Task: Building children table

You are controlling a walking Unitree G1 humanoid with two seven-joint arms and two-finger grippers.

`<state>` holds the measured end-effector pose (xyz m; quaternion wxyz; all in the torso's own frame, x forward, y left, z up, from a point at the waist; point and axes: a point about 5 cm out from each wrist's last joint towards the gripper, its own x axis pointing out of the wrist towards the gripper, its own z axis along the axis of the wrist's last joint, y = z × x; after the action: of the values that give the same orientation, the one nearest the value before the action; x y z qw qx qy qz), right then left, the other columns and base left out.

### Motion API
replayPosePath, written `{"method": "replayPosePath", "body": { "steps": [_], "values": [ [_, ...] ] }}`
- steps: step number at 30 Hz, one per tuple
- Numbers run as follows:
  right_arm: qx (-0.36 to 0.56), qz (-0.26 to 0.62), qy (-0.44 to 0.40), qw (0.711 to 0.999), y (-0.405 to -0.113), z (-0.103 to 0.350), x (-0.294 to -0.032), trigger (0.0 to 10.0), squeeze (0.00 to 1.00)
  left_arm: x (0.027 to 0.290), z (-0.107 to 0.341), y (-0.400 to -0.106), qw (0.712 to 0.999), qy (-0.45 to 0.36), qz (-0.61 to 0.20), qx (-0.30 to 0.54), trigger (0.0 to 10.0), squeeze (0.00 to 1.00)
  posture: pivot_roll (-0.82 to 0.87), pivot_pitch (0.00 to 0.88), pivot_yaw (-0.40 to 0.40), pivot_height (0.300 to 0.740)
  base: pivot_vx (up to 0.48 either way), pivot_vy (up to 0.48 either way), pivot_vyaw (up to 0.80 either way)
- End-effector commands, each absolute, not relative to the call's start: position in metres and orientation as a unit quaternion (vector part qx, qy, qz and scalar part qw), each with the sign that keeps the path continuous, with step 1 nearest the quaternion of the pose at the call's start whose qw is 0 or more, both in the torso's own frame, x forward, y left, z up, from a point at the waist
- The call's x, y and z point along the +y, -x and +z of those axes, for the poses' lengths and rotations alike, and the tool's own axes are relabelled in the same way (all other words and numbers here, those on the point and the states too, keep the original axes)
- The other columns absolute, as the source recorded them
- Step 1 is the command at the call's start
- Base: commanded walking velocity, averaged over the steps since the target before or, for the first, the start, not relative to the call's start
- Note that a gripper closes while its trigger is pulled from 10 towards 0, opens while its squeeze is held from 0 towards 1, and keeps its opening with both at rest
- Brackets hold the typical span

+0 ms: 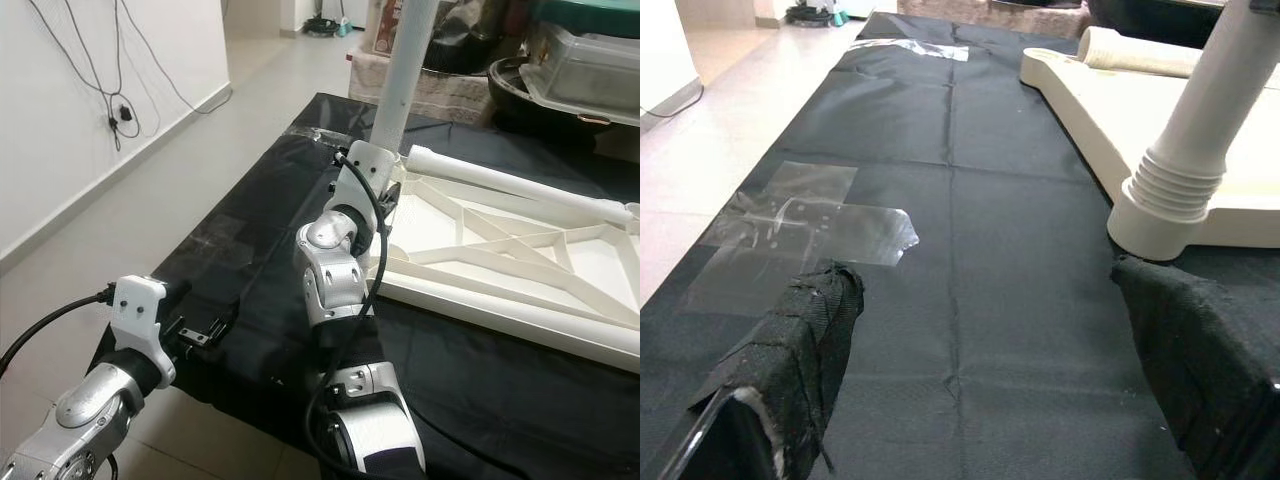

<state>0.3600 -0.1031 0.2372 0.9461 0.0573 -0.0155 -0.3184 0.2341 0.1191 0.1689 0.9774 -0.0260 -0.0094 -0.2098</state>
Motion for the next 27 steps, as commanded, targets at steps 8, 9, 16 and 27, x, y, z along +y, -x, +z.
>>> {"method": "replayPosePath", "body": {
  "steps": [8, 9, 16, 27],
  "values": [
    [0.069, -0.31, -0.085, 0.944, -0.345, 0.1957, -0.084, 10.0, 0.0, 0.1195, 0.1645, -0.2344, 0.977, 0.021, -0.212, -0.004, 10.0, 0.0, 0.15, 0.068, -0.034, 0.74, 0.0, 0.0, 0.0],
    [0.07, -0.309, -0.086, 0.945, -0.3448, 0.1957, -0.0836, 10.0, 0.0, 0.1193, 0.1644, -0.2343, 0.977, 0.021, -0.212, -0.004, 10.0, 0.0, 0.15, 0.066, -0.036, 0.74, 0.0, 0.0, 0.0],
    [0.068, -0.305, -0.09, 0.946, -0.3438, 0.1959, -0.082, 10.0, 1.0, 0.1201, 0.1627, -0.2332, 0.977, 0.02, -0.213, -0.001, 10.0, 0.0, 0.16, 0.064, -0.034, 0.74, 0.0, 0.0, 0.0],
    [0.066, -0.305, -0.087, 0.946, -0.3428, 0.197, -0.0803, 10.0, 0.0, 0.12, 0.1621, -0.2328, 0.977, 0.02, -0.214, 0.0, 10.0, 0.0, 0.16, 0.062, -0.033, 0.74, 0.0, 0.0, 0.0]
  ]
}}
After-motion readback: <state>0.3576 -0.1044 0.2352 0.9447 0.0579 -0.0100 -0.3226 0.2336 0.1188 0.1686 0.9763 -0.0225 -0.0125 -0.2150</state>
